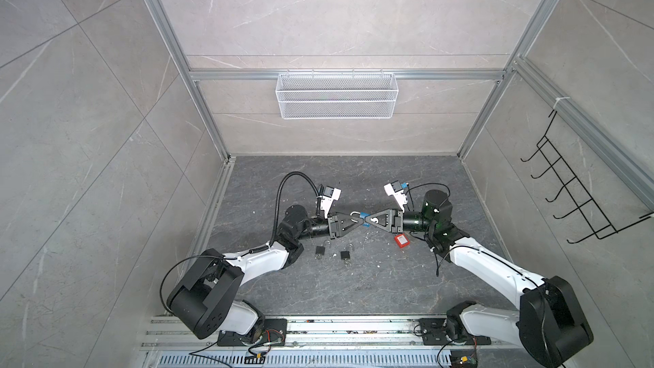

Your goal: Lock with the key

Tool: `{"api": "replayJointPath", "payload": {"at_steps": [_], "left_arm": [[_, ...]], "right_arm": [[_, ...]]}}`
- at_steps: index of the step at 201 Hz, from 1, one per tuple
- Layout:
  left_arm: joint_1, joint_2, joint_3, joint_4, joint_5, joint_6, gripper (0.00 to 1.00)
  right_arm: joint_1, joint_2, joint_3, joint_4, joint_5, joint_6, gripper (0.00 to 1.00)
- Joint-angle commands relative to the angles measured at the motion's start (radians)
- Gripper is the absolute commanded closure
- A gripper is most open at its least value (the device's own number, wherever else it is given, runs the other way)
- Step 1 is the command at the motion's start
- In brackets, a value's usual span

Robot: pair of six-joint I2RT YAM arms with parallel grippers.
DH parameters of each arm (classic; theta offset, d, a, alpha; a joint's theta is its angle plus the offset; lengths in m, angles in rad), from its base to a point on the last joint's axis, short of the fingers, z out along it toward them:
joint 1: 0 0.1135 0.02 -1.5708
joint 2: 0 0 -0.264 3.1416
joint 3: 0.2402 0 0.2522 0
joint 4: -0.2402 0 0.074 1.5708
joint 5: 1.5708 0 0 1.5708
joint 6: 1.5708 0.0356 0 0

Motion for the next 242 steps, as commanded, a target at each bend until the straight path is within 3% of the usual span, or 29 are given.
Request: {"api": "replayJointPath", "payload": {"at_steps": [1, 21, 38, 55, 80, 174, 242], "left_arm": [[-0.001, 0.005, 0.023, 0.082, -0.012, 0.012, 1.0], [0.0, 0.006, 0.026, 0.084, -0.008, 0.009, 1.0], [0.002, 0.0, 0.029, 0.085, -0.005, 0.009, 0.69], [0.002, -0.004, 0.035, 0.077, 0.007, 0.014, 0.6], [0.001, -0.005, 0.047, 0.069, 0.017, 0.017, 0.6], [-0.015, 0.048, 0.087, 0.1, 0.111, -0.026, 0.65], [-0.015, -0.006, 0.081, -0.038, 0.143, 0.067, 0.67]], "right_arm": [[0.002, -0.012, -0.011, 0.049, 0.013, 0.037, 1.0], [0.002, -0.014, -0.009, 0.041, 0.004, 0.03, 1.0], [0.003, -0.017, 0.001, -0.021, -0.007, -0.013, 1.0], [0.003, -0.023, 0.009, -0.08, -0.012, -0.054, 1.0], [0.002, -0.029, 0.026, -0.172, -0.01, -0.113, 1.0], [0.001, -0.017, 0.072, -0.212, 0.004, -0.145, 1.0], [-0.012, -0.037, 0.104, -0.31, -0.003, -0.206, 1.0]]}}
